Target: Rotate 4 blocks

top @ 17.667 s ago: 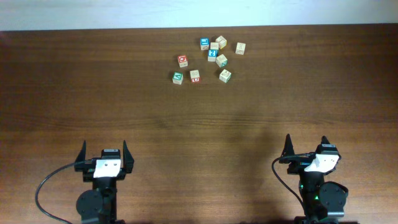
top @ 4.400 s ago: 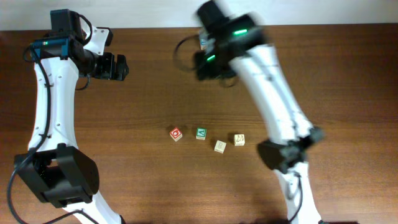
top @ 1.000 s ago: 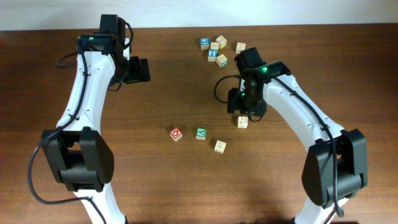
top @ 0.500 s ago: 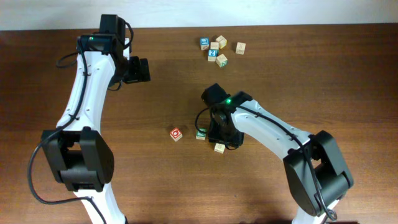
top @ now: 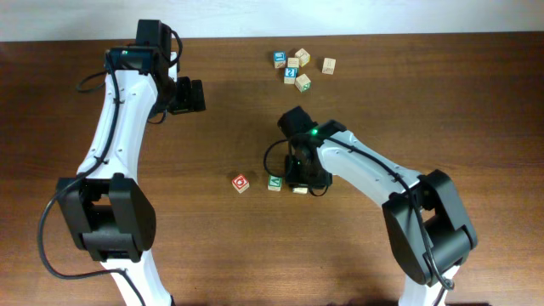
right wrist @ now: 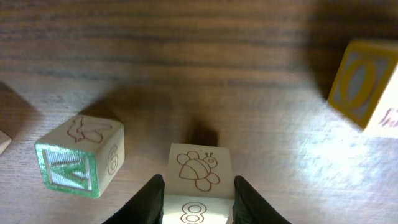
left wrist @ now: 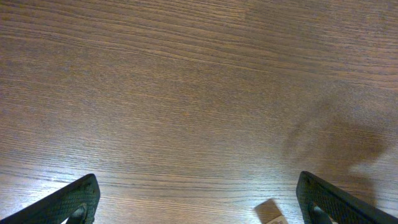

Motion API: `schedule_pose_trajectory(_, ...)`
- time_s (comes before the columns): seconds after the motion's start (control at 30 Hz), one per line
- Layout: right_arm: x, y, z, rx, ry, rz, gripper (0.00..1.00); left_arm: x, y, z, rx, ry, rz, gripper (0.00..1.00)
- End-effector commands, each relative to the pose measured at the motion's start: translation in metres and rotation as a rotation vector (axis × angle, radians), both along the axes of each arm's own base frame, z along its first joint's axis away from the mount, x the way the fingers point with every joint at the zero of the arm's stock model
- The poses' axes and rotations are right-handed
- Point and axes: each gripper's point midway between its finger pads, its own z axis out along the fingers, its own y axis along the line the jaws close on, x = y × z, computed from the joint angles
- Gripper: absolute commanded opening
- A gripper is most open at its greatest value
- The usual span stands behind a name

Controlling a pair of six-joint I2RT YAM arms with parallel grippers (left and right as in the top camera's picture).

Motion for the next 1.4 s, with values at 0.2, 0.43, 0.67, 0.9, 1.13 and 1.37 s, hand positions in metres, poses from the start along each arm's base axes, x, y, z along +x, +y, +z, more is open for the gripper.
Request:
schedule_pose_trajectory(0.2, 0.045, -0.033, 0.001, 0.007, -0.107, 0.148, 0.34, 0.002, 0.001, 0.0, 0.004, -0.001, 0.009, 0.99)
schedule_pose_trajectory(0.43, 0.052, -0.036, -0.002, -0.023, -0.135, 0.171, 0.39, 0.002, 0.001, 0.0, 0.004, -0.001, 0.009, 0.99)
schedule_pose_trajectory(0.67, 0.06, -0.032, 0.008, -0.015, -0.159, 0.178, 0.42, 0.002, 0.001, 0.0, 0.004, -0.001, 0.009, 0.99)
schedule_pose_trajectory(0.9, 0.058, 0.036, 0.068, 0.168, -0.147, 0.112, 0.47, 0.002, 0.001, 0.0, 0.004, -0.001, 0.009, 0.99)
schedule_pose_trajectory(1.13, 0.017, 0.056, 0.006, -0.013, -0.06, -0.031, 0.5, 0.002, 0.001, 0.0, 0.004, -0.001, 0.009, 0.99)
schedule_pose_trajectory(1.37, 0.006, 0.054, -0.004, -0.021, 0.004, -0.025, 0.37, 0.002, 0.001, 0.0, 0.004, -0.001, 0.009, 0.99)
